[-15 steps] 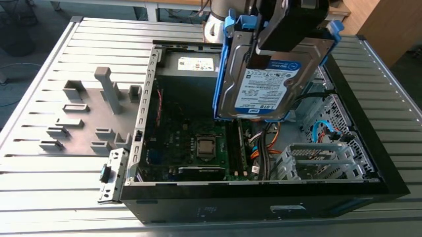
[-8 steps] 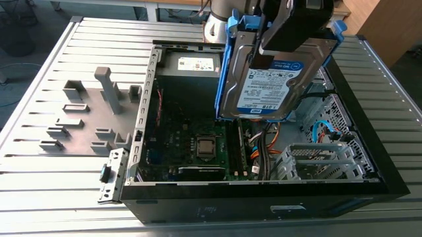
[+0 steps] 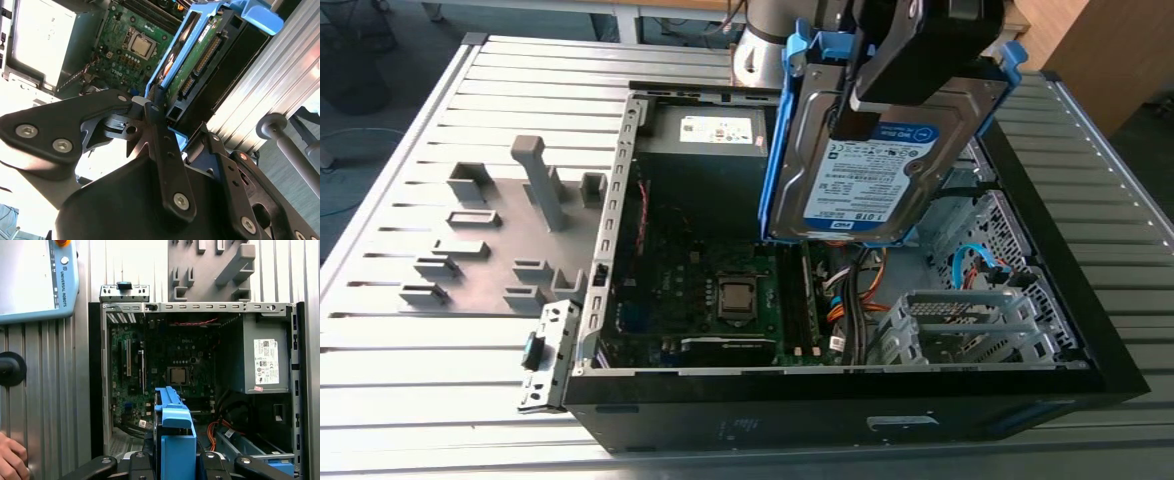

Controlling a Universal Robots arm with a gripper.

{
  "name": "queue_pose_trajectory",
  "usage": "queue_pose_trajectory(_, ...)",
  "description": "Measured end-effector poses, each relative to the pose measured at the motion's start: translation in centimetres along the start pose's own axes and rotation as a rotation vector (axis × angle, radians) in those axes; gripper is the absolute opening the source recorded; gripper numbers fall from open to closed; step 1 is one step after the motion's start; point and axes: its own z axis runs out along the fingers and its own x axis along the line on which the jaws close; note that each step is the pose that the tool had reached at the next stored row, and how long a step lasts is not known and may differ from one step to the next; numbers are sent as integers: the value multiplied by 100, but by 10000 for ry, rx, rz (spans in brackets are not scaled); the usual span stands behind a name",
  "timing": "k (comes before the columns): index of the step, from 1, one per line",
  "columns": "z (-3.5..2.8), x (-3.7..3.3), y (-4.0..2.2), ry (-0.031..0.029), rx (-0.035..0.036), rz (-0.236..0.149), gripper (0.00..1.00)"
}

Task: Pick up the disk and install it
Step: 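Pick up the disk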

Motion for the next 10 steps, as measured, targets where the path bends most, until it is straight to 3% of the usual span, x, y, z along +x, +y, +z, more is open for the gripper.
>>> queue_pose_trajectory(10, -1, -2, -43, 1, 0, 0, 36)
